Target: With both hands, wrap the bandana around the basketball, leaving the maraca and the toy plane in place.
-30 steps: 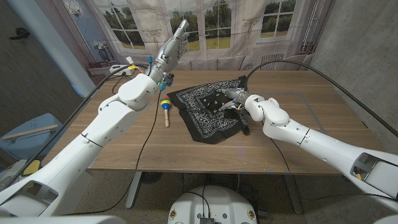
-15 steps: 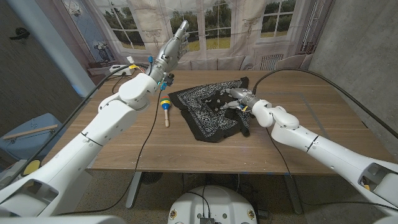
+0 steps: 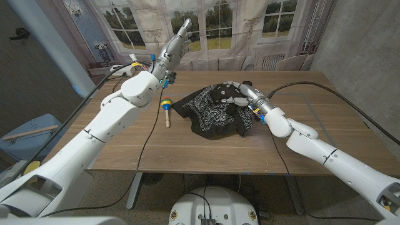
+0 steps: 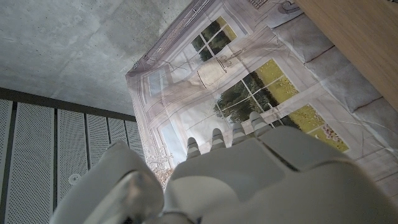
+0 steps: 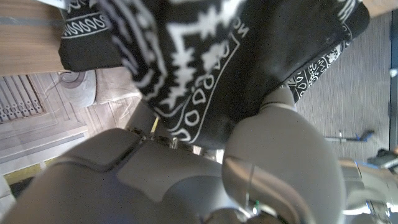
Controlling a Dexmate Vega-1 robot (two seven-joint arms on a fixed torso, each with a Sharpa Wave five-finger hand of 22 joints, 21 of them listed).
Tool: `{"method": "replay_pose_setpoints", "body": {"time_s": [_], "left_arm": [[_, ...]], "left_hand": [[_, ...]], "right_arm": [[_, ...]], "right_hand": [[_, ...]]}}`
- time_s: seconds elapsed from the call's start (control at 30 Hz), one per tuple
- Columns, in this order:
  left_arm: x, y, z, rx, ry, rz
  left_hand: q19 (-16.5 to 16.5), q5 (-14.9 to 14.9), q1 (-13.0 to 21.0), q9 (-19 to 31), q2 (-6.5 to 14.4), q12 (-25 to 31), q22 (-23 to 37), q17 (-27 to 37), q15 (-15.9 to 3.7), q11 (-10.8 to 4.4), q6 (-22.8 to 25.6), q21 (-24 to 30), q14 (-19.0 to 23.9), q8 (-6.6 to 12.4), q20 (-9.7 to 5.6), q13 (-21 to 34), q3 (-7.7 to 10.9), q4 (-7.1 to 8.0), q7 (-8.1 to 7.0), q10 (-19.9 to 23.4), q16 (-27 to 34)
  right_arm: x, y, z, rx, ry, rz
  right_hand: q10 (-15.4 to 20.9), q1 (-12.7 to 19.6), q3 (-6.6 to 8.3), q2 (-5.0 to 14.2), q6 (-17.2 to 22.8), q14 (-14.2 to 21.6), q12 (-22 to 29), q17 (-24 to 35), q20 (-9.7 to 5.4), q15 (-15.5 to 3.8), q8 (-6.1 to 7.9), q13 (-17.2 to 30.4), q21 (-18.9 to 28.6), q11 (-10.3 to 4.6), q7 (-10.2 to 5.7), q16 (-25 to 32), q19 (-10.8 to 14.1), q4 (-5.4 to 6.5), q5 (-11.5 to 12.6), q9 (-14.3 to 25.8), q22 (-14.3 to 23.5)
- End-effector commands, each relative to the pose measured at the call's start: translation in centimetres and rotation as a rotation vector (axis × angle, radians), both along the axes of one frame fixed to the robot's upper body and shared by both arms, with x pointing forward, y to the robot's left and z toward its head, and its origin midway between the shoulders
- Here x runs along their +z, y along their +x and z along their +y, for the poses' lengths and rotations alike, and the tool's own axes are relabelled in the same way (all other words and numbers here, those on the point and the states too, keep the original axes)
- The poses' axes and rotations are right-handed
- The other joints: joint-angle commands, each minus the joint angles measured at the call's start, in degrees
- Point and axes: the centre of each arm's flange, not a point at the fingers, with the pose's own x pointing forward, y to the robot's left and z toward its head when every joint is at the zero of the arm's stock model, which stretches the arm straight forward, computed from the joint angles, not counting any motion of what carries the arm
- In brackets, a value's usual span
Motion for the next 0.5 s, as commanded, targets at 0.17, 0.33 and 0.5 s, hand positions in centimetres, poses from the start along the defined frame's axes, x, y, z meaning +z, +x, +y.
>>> {"method": "replay_pose_setpoints", "body": {"time_s": [0.17, 0.33, 0.5], "left_arm": [[0.8, -0.1, -1.0, -0.015, 0.022, -0.01], [0.9, -0.3, -1.3, -0.021, 0.023, -0.013], [1.0, -0.7, -1.4, -0.023, 0.02, -0.024]], "left_hand": [[-0.1, 0.2, -0.2, 0.1, 0.2, -0.2, 0.0, 0.1, -0.23, 0.01, -0.4, -0.3, -0.5, -0.1, 0.03, 0.1, -0.37, 0.11, -0.21, -0.7, -0.1], [-0.1, 0.2, -0.2, 0.1, 0.2, -0.2, 0.0, 0.1, -0.2, 0.01, -0.5, -0.3, -0.5, -0.13, 0.03, 0.1, -0.4, 0.1, -0.21, -0.7, -0.1], [-0.1, 0.2, -0.2, 0.1, 0.3, -0.2, 0.0, 0.1, -0.19, -0.05, -0.5, -0.3, -0.5, -0.13, 0.03, 0.1, -0.42, 0.09, -0.21, -0.7, -0.1]], "right_arm": [[-0.2, -3.7, -5.2, 0.121, 0.273, -0.091], [0.1, -4.8, -6.4, 0.126, 0.308, -0.123], [1.7, -5.8, -6.1, 0.135, 0.286, -0.175]], "right_hand": [[3.7, 8.2, 0.4, 8.07, 2.6, 7.3, -0.1, 0.5, -0.53, -13.06, 0.2, 0.2, 0.2, -4.1, -1.87, -0.5, -0.9, -0.07, -0.4, 0.3, 0.2], [3.5, 8.3, 0.44, 7.95, 3.0, 6.8, -0.3, 0.5, -0.55, -12.96, 0.26, 0.2, 0.2, -4.07, -1.86, -1.0, -1.2, -0.16, -0.5, 0.3, 0.2], [3.3, 8.4, 0.51, 7.88, 3.2, 6.2, -0.4, 0.6, -0.67, -13.38, 0.19, 0.2, 0.0, -4.23, -1.88, -1.4, -2.0, -0.27, -0.7, 0.2, 0.2]]}}
